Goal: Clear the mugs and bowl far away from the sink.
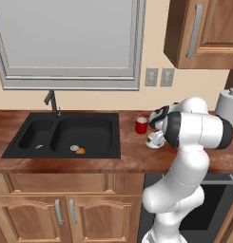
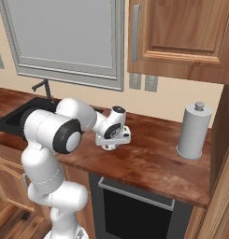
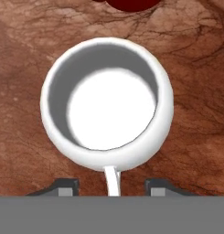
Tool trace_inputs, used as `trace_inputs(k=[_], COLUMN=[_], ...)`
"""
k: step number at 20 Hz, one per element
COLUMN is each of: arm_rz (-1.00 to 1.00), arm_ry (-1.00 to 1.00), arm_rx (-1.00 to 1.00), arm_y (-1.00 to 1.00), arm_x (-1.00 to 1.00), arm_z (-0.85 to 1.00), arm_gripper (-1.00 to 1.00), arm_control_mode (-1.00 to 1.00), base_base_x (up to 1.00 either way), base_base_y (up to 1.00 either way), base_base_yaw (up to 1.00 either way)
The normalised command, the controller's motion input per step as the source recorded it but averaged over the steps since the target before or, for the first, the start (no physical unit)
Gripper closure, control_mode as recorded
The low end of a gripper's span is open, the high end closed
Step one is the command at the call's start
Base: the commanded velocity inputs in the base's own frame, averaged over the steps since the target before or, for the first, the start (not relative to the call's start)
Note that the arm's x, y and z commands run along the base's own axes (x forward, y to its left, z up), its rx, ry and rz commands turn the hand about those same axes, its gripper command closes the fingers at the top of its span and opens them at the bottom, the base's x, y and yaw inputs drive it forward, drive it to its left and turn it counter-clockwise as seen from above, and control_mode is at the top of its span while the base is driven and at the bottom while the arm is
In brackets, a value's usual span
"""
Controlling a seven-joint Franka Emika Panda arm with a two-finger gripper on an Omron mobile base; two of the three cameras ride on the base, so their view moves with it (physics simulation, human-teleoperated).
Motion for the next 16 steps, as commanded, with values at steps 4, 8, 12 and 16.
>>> trace_inputs(k=[4, 8, 12, 16], arm_rz=[0.0, 0.0, 0.0, 0.0], arm_ry=[0.0, 0.0, -0.09, -0.29], arm_rx=[0.0, 0.0, 0.0, 0.0], arm_y=[0.0, 0.0, 0.0, 0.0], arm_x=[0.0, 0.0, -0.28, -0.8], arm_z=[0.0, 0.0, 0.11, 0.83], arm_gripper=[1.0, 1.0, 1.0, 1.0], arm_control_mode=[-1.0, -1.0, -1.0, -1.0], base_base_x=[0.0, 0.0, 0.0, 0.0], base_base_y=[0.0, 0.0, 0.0, 0.0], base_base_yaw=[0.0, 0.0, 0.0, 0.0])
